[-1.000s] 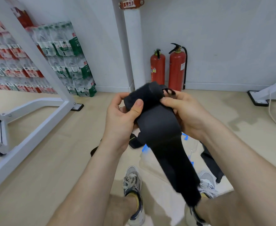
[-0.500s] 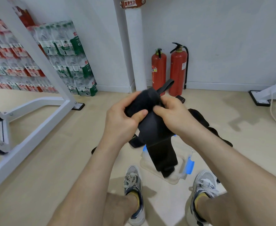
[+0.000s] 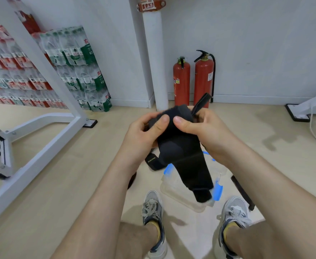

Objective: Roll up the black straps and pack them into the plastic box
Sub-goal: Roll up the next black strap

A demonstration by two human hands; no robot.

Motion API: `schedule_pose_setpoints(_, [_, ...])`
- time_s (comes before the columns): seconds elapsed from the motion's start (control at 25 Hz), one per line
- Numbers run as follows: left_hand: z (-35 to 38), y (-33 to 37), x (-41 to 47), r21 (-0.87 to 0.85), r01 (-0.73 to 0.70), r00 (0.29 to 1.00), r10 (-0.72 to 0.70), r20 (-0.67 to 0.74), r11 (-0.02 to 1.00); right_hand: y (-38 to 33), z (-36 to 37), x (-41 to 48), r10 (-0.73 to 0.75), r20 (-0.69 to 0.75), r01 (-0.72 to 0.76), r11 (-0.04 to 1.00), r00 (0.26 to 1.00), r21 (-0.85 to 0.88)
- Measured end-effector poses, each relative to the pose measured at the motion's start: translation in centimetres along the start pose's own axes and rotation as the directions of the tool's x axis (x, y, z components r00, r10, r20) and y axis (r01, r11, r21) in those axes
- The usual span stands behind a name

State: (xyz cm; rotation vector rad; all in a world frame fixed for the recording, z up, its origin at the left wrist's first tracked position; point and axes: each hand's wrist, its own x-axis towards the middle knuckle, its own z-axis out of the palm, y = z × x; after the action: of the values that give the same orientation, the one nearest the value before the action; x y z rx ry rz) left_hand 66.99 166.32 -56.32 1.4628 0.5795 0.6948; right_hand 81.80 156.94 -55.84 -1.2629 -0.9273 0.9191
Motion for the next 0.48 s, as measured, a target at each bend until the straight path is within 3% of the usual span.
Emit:
schedule_pose_setpoints(0.08, [-0.1, 0.5, -0.1, 0.033, -0.031, 0.999, 0.033, -0.039, 0.999, -0.3, -0.6, 0.1, -0.008, 0.079, 0.012, 0.999, 0.997, -0.05])
schedule_pose_setpoints(0.24, [-0.8, 0.7, -0.3, 0.264, -0.082, 0.996, 0.069, 0.057, 0.961, -1.5, -3.7, -0.1, 0.143, 0.266, -0.088, 0.974, 0.953, -0.206])
schedule_pose_setpoints(0.36, [-0.5, 0.5, -0.7, 0.422, -0.078, 0.986, 0.008, 0.165, 0.903, -1.3, -2.7, -0.6, 0.265, 0.33, -0.031, 0.819, 0.906, -0.572])
schedule_pose_setpoints(0.44, [-0.1, 0.4, -0.8, 0.42, -0.084, 0.993, 0.039, 0.115, 0.904, -1.0, -1.5, -0.3, 0.213, 0.319, 0.075, 0.716, 0.923, -0.694])
schedule_pose_setpoints(0.48, [-0.1, 0.3, -0.8, 0.34, -0.084, 0.996, 0.074, 0.041, 0.937, -1.1, -1.4, -0.1, 0.146, 0.3, 0.113, 0.707, 0.943, -0.698])
